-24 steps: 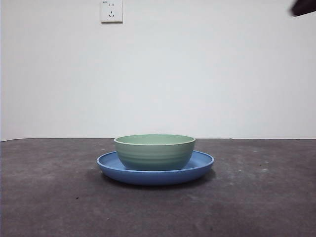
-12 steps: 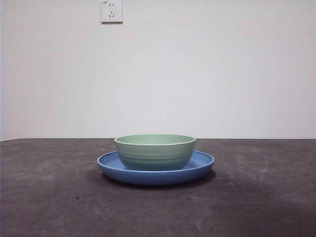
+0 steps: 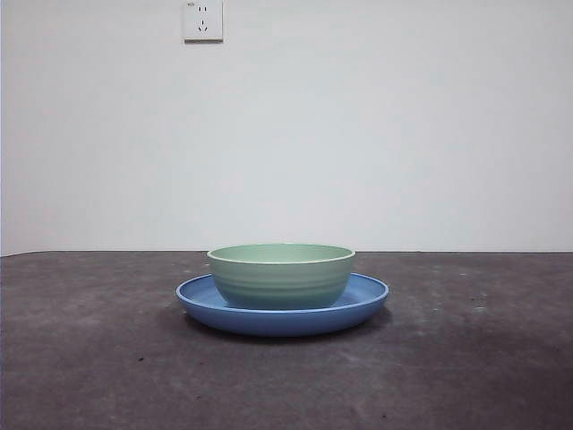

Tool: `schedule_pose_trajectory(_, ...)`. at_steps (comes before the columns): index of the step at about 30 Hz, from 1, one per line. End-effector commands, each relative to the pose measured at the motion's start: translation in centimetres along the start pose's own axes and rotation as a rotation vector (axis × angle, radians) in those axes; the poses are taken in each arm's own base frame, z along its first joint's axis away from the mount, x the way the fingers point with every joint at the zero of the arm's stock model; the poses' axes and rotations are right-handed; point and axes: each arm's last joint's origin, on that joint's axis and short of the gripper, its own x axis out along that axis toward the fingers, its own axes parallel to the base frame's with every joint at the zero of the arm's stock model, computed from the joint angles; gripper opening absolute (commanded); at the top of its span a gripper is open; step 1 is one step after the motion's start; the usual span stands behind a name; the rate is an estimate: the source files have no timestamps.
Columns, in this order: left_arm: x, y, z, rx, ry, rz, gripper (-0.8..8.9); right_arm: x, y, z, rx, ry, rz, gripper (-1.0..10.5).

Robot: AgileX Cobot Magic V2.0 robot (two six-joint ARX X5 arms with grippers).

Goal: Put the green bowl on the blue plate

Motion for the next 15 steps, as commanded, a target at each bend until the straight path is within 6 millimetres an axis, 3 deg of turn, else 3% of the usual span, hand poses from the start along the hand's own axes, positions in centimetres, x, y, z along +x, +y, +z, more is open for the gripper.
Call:
schedule_pose_trajectory(1,0.2,0.0,-0.7,-0.002,0.023,0.004,0.09,0.1,-0.1,-0.8,0.022,0.004,-0.004,0.1)
schedule_pose_trajectory(15,0.2,0.0,-0.7,-0.002,0.023,0.005,0.09,0.1,-0.1,-3.1,0.071,0.164,-0.010,0.1)
